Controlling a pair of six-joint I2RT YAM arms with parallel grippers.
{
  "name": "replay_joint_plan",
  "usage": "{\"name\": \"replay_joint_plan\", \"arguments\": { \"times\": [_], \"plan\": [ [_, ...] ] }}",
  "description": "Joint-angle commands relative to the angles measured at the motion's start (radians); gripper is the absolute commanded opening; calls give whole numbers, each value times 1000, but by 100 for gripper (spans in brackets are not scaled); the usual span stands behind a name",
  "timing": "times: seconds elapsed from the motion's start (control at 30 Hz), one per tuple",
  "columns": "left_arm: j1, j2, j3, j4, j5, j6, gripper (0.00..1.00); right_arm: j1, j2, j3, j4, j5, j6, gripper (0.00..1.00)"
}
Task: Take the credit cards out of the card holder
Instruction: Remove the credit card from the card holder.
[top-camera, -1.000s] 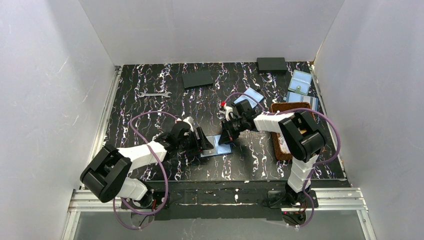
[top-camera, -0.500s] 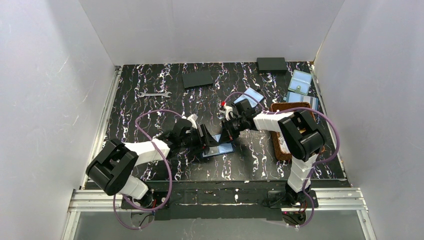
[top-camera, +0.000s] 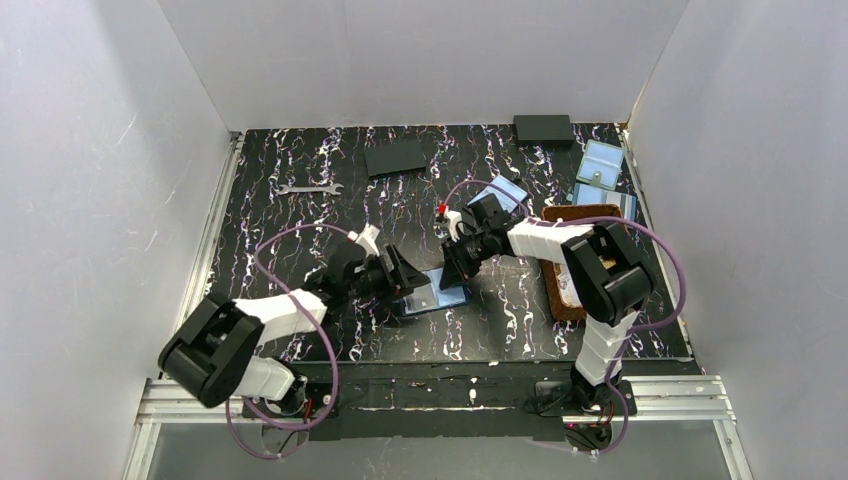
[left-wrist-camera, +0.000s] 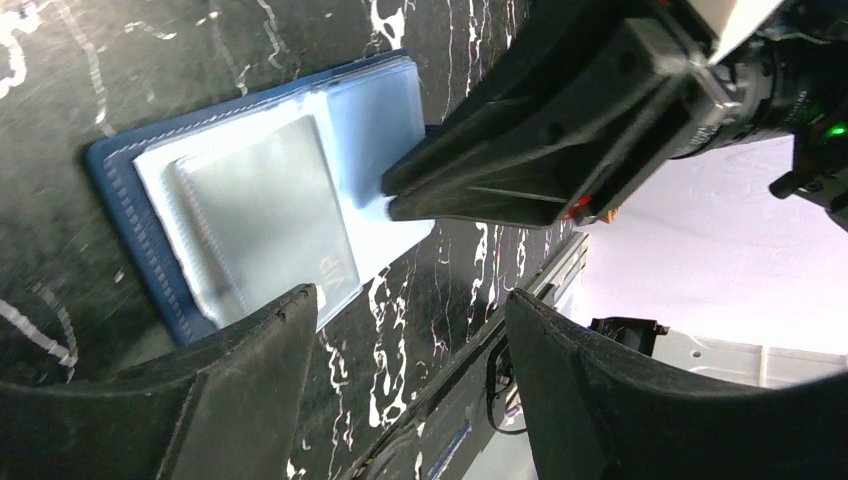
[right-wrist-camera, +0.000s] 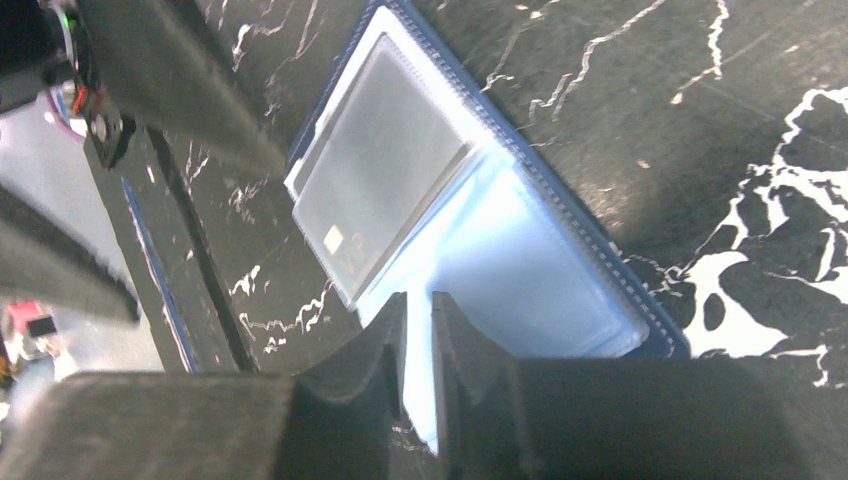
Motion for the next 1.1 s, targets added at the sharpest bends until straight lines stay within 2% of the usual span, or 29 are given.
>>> {"name": "replay_joint_plan", "arguments": {
  "times": [0.0,0.13,0.33,0.43,0.6,0.87,1.07],
  "plan": [
    [20,-109,-71,-44,-55,-27,68,16,-105,37,-105,-63,-222,28],
    [24,-90,-77,-51,-18,-60,68,57,-111,38,-121,3,-269,37],
    [23,-36,-52,-61,-6,-66,73,69,-33,48,-105,58,-203,36],
    [23,40,-23,-66,19,-74,74,78,-14,57,-115,86,-205,40],
    [23,79,-15,-67,27,-77,74,82,-1,57,-120,79,-213,49],
    [23,90,30,-66,43,-60,74,87,60,75,-137,67,-185,48],
    [23,103,54,-59,51,-53,74,88,62,78,-144,45,-183,53]
  ]
}}
